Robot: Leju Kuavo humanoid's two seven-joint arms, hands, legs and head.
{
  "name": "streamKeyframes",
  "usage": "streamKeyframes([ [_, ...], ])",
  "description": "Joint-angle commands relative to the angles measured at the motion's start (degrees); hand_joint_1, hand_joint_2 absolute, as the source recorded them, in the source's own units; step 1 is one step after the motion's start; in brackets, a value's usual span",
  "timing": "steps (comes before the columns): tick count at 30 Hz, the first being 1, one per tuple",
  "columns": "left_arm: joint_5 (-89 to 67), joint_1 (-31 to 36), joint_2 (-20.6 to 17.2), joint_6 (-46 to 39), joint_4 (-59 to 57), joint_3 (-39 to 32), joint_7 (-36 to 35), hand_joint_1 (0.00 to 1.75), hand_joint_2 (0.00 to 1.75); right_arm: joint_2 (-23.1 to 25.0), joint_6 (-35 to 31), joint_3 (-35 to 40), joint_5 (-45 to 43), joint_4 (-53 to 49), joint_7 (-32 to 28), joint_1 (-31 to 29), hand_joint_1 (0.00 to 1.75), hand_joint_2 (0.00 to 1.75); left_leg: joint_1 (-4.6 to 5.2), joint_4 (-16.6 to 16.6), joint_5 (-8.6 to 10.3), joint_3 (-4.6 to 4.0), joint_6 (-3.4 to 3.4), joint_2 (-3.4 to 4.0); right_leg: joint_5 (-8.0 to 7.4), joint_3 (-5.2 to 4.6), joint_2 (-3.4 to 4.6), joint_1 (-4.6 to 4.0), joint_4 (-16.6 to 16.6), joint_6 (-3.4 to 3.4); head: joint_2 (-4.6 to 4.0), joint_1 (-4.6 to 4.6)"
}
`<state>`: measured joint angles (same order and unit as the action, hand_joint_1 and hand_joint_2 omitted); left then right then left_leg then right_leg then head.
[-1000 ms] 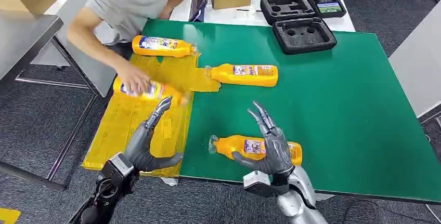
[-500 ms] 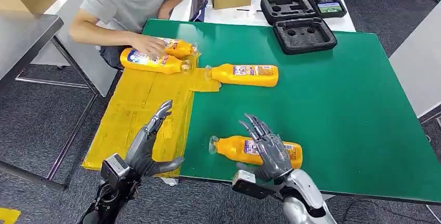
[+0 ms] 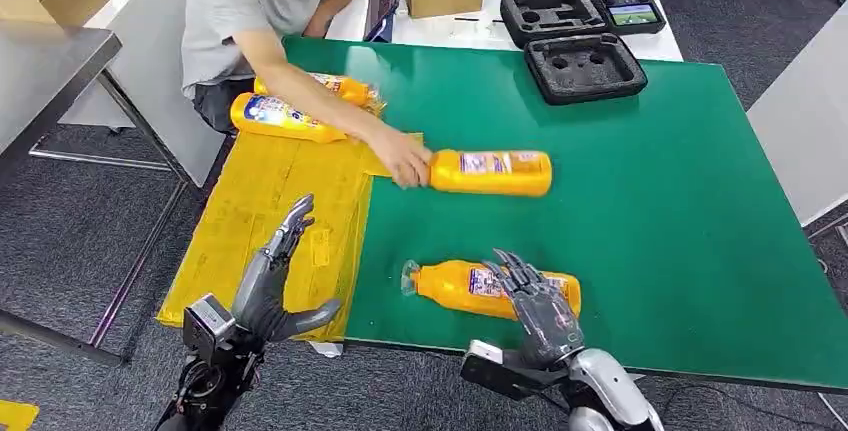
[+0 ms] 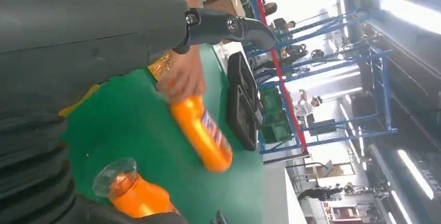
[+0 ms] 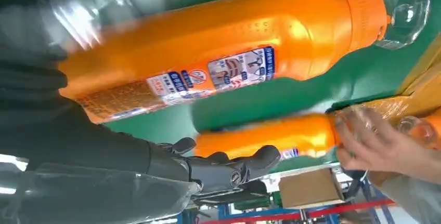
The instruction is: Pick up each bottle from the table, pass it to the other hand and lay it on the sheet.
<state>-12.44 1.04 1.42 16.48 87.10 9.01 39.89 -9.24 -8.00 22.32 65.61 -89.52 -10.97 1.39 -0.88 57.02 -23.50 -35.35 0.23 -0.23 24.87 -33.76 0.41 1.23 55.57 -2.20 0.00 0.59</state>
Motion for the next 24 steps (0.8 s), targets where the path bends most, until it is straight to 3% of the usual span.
streamKeyframes([
  [1, -0.55, 0.61, 1.81, 0.29, -2.17, -1.56, 0.02, 0.0, 1.75, -0.3, -4.0, -2.07, 7.52, 1.13, 4.06, -2.85, 0.0, 1.75, -0.01, -0.01, -0.13, 0.29, 0.04, 0.04, 0.1, 0.3, -0.01, -0.04, -0.05, 0.1, 0.0, 0.0],
  [11, -0.56, 0.91, 1.96, 0.37, -2.35, -1.41, 0.02, 0.0, 1.75, -0.43, -4.4, -2.24, 8.83, 1.66, 4.59, -3.67, 0.0, 1.75, 0.01, -0.03, -0.04, 0.12, 0.03, 0.03, 0.03, 0.14, -0.01, -0.01, -0.04, 0.06, 0.0, 0.0],
  [13, -0.57, 0.99, 1.9, 0.44, -2.54, -1.34, 0.03, 0.0, 1.75, -0.44, -4.71, -2.27, 9.47, 1.91, 4.9, -3.77, 0.0, 1.75, -0.03, 0.0, -0.2, 0.43, 0.05, 0.08, 0.15, 0.45, 0.0, -0.07, -0.06, 0.14, 0.0, 0.02],
  [14, -0.69, 1.13, 1.84, 0.46, -2.73, -1.12, 0.11, 0.0, 1.75, -0.09, -4.74, -2.91, 9.1, 2.77, 5.05, -4.33, 0.0, 1.75, 0.01, -0.03, -0.05, 0.16, 0.03, 0.04, 0.04, 0.16, 0.0, -0.01, -0.05, 0.06, 0.0, 0.0],
  [24, -0.67, 1.04, 1.85, -0.03, -3.81, -0.34, 0.11, 0.0, 1.75, 0.2, -4.94, -6.7, 4.45, 13.68, 3.38, -8.25, 0.0, 1.75, -0.02, -0.06, -0.08, 0.33, 0.05, 0.01, 0.05, 0.38, -0.05, -0.05, -0.13, 0.09, 0.0, -0.02],
])
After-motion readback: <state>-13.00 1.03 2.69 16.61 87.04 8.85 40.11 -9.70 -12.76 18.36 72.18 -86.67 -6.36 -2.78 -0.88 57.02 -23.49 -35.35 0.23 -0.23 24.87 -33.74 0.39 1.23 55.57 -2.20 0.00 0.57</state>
